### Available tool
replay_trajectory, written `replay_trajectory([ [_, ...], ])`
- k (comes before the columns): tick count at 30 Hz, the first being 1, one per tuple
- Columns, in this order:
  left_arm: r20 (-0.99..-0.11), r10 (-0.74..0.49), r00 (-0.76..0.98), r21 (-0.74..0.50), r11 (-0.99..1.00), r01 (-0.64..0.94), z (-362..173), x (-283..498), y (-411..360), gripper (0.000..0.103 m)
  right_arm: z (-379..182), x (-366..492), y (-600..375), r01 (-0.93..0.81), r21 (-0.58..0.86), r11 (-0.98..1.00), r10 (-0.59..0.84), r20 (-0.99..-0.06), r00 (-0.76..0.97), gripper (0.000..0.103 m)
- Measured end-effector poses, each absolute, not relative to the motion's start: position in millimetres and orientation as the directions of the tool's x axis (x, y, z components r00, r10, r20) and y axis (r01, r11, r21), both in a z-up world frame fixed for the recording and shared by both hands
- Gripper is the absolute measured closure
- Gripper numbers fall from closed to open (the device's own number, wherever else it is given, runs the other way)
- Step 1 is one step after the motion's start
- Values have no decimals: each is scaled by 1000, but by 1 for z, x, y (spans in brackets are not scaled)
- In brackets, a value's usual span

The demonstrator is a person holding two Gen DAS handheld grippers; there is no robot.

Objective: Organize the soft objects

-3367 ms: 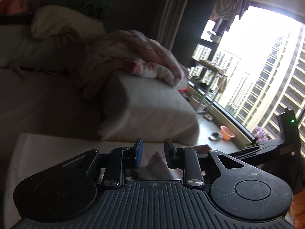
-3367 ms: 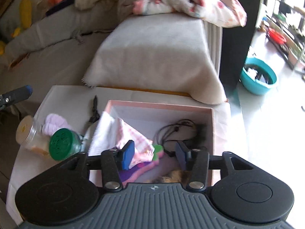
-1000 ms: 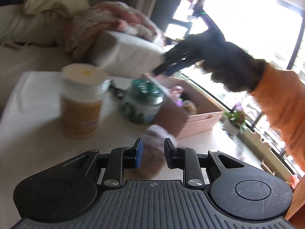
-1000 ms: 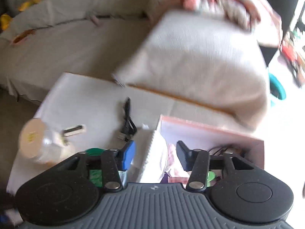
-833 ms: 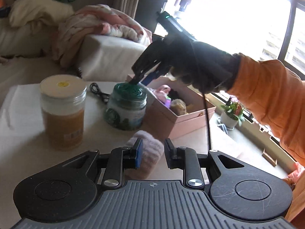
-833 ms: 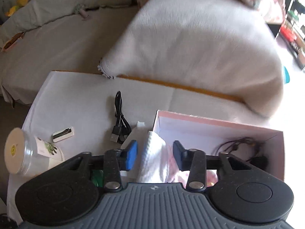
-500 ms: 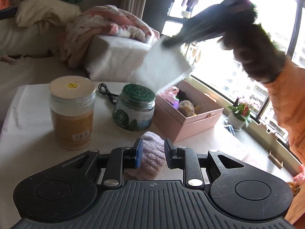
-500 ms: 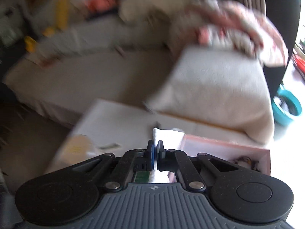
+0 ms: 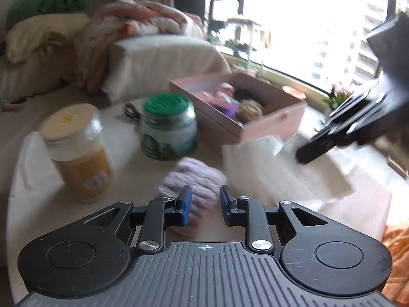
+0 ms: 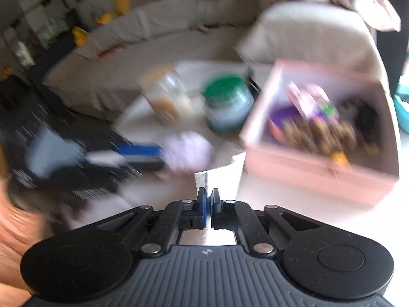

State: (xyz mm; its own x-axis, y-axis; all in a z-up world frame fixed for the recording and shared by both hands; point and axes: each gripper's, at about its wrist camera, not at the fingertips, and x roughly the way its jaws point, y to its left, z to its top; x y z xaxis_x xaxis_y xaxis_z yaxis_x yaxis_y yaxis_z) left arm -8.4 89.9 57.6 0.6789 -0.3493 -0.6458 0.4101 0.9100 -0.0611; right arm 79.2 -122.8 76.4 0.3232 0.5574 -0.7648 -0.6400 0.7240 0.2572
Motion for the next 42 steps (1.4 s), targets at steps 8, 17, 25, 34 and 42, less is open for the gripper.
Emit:
replay_trajectory([
  [8, -636, -377, 673, -51, 891, 451, 71, -10, 73, 73, 32, 61, -162, -522, 219, 824, 487, -745, 456, 51],
  [17, -641, -308, 703, -252, 950, 186, 54, 38, 126, 75, 6, 47, -163, -492, 171, 854, 468, -667, 580, 39],
  [25, -670, -416, 616, -185, 896, 403, 51, -2, 80, 74, -3, 43, -149, -524, 99, 846, 457, -641, 617, 23],
  [34, -704, -369, 607, -105, 899, 425, 37, -20, 58, 74, -4, 42, -146, -529, 87, 844, 453, -644, 617, 20],
  [42, -720, -272, 638, -38, 934, 355, 27, -5, 51, 74, -4, 45, -143, -530, 93, 843, 455, -649, 610, 15],
])
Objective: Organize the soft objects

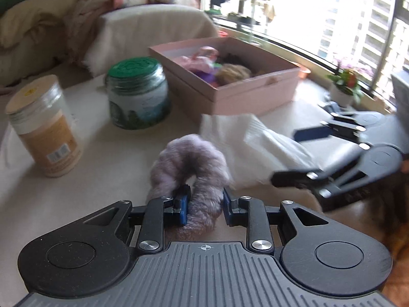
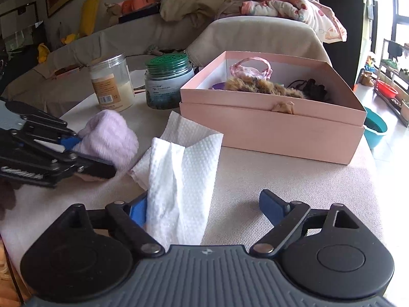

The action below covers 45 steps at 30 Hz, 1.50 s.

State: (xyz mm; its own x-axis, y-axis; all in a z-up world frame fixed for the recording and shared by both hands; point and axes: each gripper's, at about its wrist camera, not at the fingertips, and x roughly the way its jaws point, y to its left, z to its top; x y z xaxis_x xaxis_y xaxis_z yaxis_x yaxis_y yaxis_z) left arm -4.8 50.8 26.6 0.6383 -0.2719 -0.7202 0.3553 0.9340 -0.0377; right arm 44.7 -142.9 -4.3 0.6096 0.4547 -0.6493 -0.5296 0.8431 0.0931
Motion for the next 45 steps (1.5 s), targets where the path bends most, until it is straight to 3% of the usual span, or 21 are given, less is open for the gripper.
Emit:
replay_trajectory([
  [6, -721, -278, 635, -47, 934, 355, 29, -4, 57, 77, -3, 55, -126, -571, 64, 819, 462, -664, 588, 15],
  [8, -726, -267, 634, -37, 935, 352, 30, -7, 56, 78, -4, 60, -116, -593, 50, 804, 467, -670, 577, 21],
  [10, -728, -262, 633, -33, 936, 350, 30, -10, 56, 79, -1, 60, -106, -614, 23, 789, 465, -676, 572, 39],
  [12, -732, -261, 629, -36, 937, 347, 30, -12, 55, 80, 7, 58, -101, -633, 23, 774, 468, -695, 546, 79],
  [14, -733, -263, 628, -35, 936, 351, 29, -15, 55, 81, 23, 50, -106, -641, 26, 767, 484, -680, 551, 90],
  [22, -727, -256, 637, -31, 939, 342, 21, -26, 48, 80, 105, 4, -182, -584, 85, 807, 533, -529, 660, 92],
  [26, -750, -206, 629, -35, 961, 273, 18, -16, 44, 78, 124, -22, -210, -534, 36, 844, 495, -435, 753, 92],
  [38, -697, -270, 664, -112, 956, 272, 15, -36, 51, 81, 105, -22, -228, -478, 41, 877, 439, -470, 766, 92],
  [45, -627, -418, 657, -176, 898, 403, 72, -32, 23, 82, 110, -22, -244, -453, 75, 888, 439, -425, 791, 92],
])
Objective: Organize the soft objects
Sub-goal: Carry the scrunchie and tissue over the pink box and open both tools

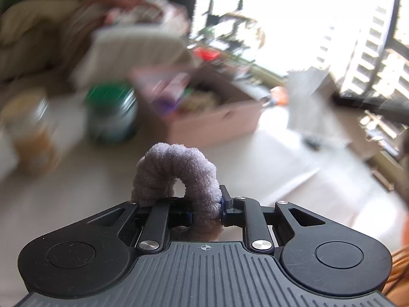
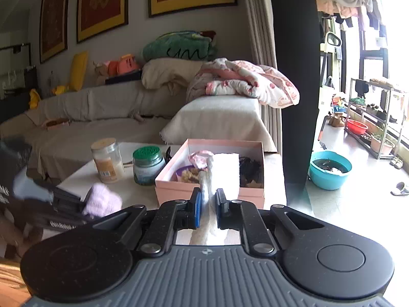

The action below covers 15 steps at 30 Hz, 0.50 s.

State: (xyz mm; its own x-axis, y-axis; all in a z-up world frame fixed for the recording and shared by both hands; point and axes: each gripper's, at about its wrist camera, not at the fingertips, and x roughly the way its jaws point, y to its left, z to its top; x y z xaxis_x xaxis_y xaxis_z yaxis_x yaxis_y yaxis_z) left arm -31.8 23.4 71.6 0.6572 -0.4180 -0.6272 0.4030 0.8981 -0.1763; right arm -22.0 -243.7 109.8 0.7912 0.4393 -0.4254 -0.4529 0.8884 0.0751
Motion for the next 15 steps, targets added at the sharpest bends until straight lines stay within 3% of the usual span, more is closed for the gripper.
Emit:
replay_trajectory([
  [9, -504, -467, 726, -110, 869, 482, 164, 85, -26, 80, 105, -19, -251, -448, 108, 887, 448, -432, 783, 92],
  [15, -651, -461, 603, -229, 876, 424, 133, 168, -37, 78, 93, 1, -251, -436, 113, 893, 433, -481, 762, 92],
])
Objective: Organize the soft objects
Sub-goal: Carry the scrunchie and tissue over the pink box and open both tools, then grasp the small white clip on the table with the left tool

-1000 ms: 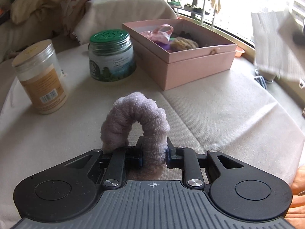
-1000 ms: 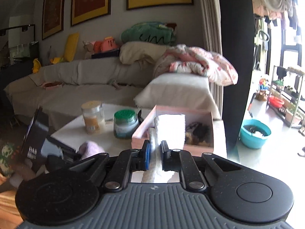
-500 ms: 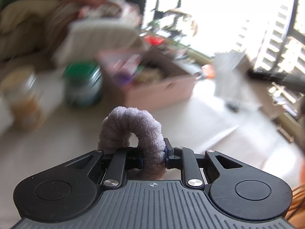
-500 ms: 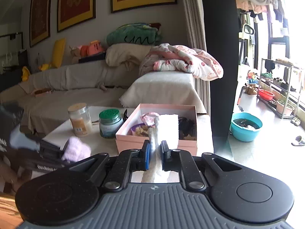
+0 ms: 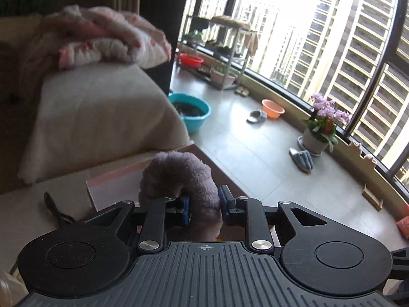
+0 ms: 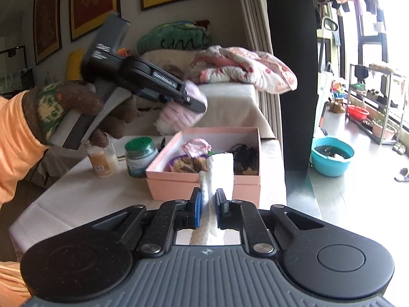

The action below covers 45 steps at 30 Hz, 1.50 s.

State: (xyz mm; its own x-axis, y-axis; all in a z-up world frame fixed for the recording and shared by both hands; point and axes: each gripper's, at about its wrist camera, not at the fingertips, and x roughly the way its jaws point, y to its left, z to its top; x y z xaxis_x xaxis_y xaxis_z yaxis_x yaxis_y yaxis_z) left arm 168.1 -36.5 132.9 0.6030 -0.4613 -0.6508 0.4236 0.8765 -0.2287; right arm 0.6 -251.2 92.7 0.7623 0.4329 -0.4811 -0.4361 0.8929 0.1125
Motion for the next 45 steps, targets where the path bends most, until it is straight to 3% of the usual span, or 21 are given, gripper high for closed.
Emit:
replay_trajectory([
  [5, -572, -547, 611, -334, 836, 436, 128, 178, -17, 78, 99, 33, -252, -417, 104, 903, 411, -498, 763, 92],
  [11, -485, -544, 685, -351, 838, 417, 147, 168, 21, 78, 169, 83, -240, -463, 129, 877, 476, -359, 803, 92],
  [13, -469, -552, 690, -366, 832, 416, 147, 153, 34, 78, 186, 109, -224, -481, 137, 866, 497, -357, 791, 92],
  [17, -479, -528, 701, -344, 848, 404, 139, 120, 59, 78, 173, 178, -177, -493, 230, 839, 536, -504, 678, 92],
  [24, -482, -446, 754, -274, 894, 353, 135, 77, 119, 78, 71, 293, -133, -233, 327, 916, 399, -806, 437, 92],
  [29, -484, -368, 794, -274, 926, 262, 130, 64, 162, 78, 45, 309, -122, -203, 254, 946, 318, -852, 417, 91],
  [31, -495, -330, 803, -281, 936, 211, 127, 61, 177, 78, 48, 310, -119, -211, 229, 950, 297, -866, 402, 83],
  [33, -501, -299, 812, -283, 943, 173, 126, 55, 190, 78, 58, 309, -116, -203, 198, 959, 265, -879, 397, 68],
  [35, -500, -278, 820, -285, 947, 147, 130, 49, 200, 78, 81, 295, -115, -233, 189, 954, 276, -859, 431, 67],
  [39, -484, -259, 836, -309, 944, 114, 147, 39, 214, 78, 142, 259, -113, -296, 155, 942, 297, -795, 529, 45],
  [42, -489, -321, 811, -395, 910, 122, 166, 49, 219, 78, 198, 237, -107, -326, 154, 933, 327, -740, 588, 45],
  [45, -564, -360, 743, -425, 898, 113, 181, 83, 220, 78, 262, 222, -100, -347, 242, 906, 417, -641, 644, 45],
])
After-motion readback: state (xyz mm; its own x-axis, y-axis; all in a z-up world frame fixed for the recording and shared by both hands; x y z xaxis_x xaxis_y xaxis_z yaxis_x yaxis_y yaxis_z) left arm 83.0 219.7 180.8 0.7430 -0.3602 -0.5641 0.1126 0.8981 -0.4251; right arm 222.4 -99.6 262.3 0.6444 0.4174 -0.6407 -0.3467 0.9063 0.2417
